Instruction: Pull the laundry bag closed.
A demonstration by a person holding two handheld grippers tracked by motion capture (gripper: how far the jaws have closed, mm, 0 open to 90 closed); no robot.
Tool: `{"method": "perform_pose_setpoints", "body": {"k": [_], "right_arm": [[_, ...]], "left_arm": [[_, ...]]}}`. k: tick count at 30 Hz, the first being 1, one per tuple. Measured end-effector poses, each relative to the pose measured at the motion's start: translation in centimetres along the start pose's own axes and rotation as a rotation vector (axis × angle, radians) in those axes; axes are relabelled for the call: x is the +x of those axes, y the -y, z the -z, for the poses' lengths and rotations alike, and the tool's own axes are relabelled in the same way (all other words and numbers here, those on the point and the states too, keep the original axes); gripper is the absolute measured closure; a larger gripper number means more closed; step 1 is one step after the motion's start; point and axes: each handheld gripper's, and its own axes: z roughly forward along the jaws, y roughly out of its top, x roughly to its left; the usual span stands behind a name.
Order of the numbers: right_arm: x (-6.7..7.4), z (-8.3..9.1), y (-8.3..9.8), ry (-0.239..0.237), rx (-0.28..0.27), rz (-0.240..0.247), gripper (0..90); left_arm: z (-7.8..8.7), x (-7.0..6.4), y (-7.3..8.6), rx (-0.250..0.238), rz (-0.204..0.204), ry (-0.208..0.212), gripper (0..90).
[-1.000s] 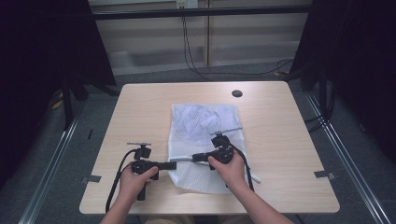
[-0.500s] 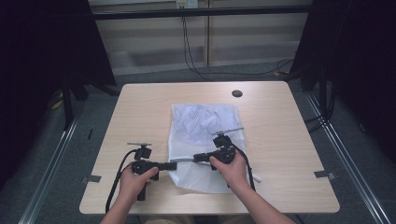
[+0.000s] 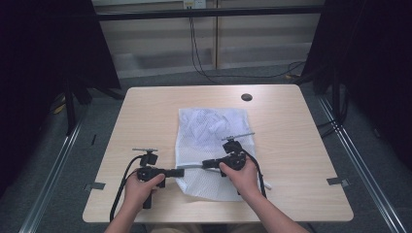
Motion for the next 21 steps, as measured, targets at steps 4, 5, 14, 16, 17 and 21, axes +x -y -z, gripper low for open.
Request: {"method": "perform_pose_setpoints", "body": {"k": [4, 5, 14, 16, 17, 21], "right_arm": [[-0.35, 0.39, 0.02, 0.015, -0.003, -0.005, 86.9], [-0.35, 0.39, 0.02, 0.015, -0.003, -0.005, 86.9], [-0.66, 0.76, 0.11, 0.014, -0.005, -0.009, 86.8], [-0.68, 0.78, 0.12, 0.013, -0.004, -0.01, 86.8], [-0.68, 0.81, 0.12, 0.013, -0.004, -0.009, 86.8], [-0.72, 0.92, 0.14, 0.021, -0.001, -0.001, 86.8]], "left_arm": [[0.39, 0.27, -0.08, 0.003, -0.013, -0.018, 88.0], [0.39, 0.27, -0.08, 0.003, -0.013, -0.018, 88.0], [0.27, 0.19, -0.04, 0.002, -0.012, -0.016, 88.0], [0.29, 0.2, -0.04, 0.005, -0.017, -0.016, 87.9], [0.29, 0.21, -0.05, 0.005, -0.016, -0.015, 88.0], [0.33, 0.2, -0.02, 0.003, -0.011, -0.025, 88.0]]}}
